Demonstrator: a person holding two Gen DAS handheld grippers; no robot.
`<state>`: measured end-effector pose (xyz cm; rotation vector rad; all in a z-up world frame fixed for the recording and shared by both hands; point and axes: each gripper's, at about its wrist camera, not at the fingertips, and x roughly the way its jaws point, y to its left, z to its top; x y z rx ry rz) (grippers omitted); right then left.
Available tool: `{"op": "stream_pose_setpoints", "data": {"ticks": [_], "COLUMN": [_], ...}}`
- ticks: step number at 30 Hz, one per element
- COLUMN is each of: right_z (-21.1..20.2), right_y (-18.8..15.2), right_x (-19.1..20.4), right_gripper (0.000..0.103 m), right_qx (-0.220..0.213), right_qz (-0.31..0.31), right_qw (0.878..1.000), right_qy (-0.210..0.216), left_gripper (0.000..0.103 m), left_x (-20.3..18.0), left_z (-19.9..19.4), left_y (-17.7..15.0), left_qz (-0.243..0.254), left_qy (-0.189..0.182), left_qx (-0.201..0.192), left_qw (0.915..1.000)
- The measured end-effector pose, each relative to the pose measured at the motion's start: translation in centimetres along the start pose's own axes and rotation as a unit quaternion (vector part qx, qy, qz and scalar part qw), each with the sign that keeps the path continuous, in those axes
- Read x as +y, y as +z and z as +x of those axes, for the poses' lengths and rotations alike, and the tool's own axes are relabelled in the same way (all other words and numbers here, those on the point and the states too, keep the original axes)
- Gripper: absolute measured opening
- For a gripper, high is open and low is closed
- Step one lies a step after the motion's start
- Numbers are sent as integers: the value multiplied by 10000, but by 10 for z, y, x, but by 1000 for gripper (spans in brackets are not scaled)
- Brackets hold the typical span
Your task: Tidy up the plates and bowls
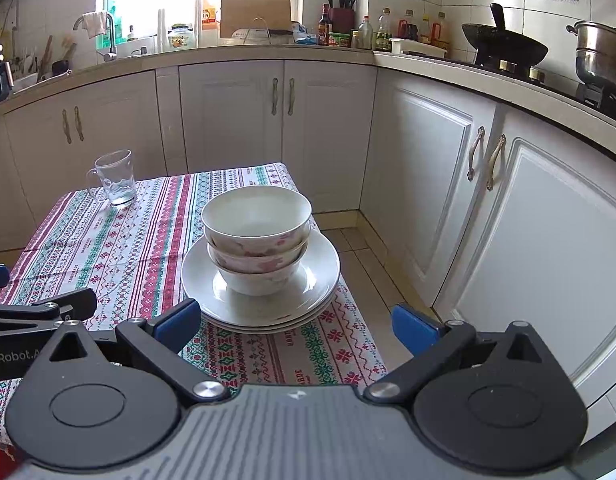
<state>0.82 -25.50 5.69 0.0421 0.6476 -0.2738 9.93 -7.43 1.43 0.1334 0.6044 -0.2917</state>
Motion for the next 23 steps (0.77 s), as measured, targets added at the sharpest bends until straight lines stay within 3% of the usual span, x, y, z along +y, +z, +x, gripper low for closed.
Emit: {"op": "stream_pose_setpoints", "data": {"ticks": [23], "right_z": [-1], "right_y": [-1], "right_x": [0], "right_gripper": [103], "right_qx": [-42], "right_qz": [-40], "right_qw": [10000], "right_qy": [22], "left_gripper": [100], "left_x": [-1], "left_z": [3], "left_y": [-1], "left_qz": [-15], "left_qy": [26], "left_qx": [38], "left_qw": [10000]}}
